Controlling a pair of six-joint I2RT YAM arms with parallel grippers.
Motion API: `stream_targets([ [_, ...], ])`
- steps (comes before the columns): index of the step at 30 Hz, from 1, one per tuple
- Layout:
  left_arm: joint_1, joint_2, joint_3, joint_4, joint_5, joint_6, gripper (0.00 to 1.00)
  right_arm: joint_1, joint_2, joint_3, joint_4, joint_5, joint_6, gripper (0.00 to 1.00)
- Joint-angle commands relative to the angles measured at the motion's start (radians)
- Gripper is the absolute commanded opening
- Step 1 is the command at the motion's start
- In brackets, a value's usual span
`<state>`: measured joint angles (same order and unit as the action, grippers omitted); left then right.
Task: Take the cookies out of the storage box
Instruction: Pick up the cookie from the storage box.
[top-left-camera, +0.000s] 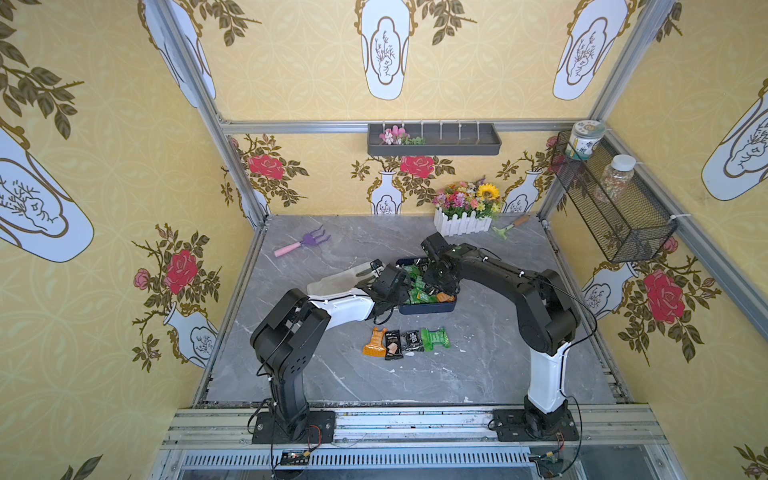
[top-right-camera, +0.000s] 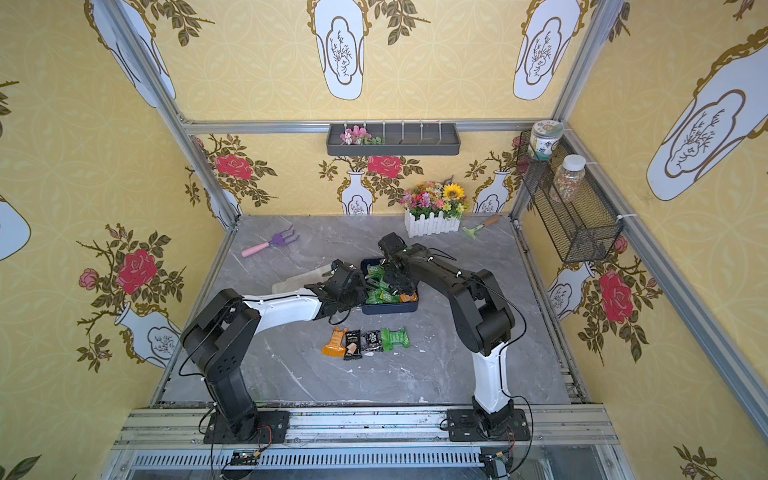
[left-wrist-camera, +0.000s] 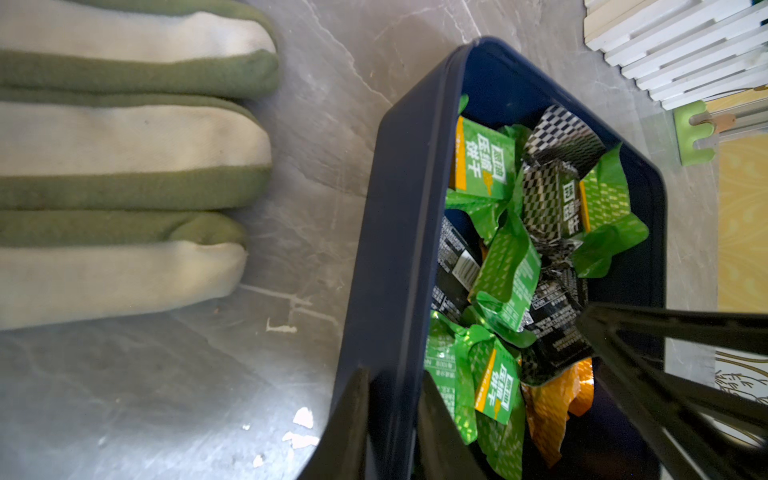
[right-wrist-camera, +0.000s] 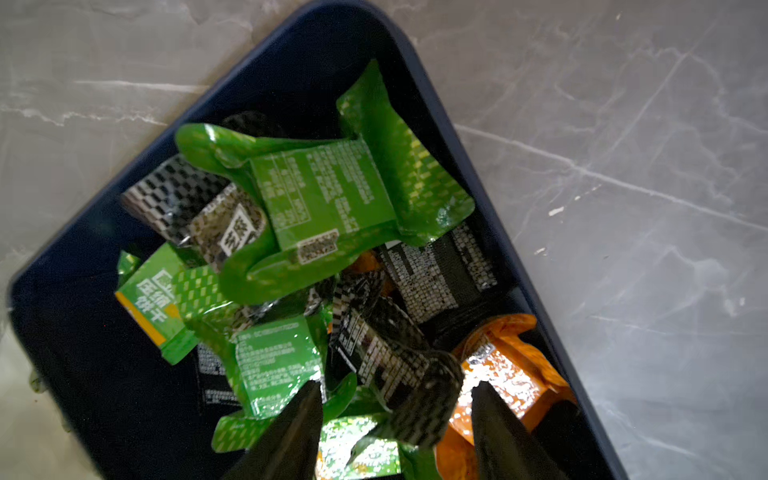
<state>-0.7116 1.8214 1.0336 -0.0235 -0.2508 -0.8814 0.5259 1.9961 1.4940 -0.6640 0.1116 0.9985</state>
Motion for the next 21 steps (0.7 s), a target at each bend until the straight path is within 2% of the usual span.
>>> stream_targets([
  [1,0.000,0.013,0.003,-0.011,0.001,-0.001,0.23,0.000,0.016,0.012,-0.021,0.004,0.020,0.57],
  [8,-0.002,0.016,0.006,-0.011,0.004,-0.002,0.23,0.000,0.026,0.023,-0.024,0.009,0.012,0.46],
  [19,-0.002,0.022,0.014,-0.011,0.007,-0.002,0.23,0.000,0.017,0.014,-0.025,0.017,0.009,0.16],
  [21,-0.002,0.022,0.013,-0.010,0.005,-0.002,0.23,0.000,0.012,0.017,-0.025,0.013,0.007,0.13],
])
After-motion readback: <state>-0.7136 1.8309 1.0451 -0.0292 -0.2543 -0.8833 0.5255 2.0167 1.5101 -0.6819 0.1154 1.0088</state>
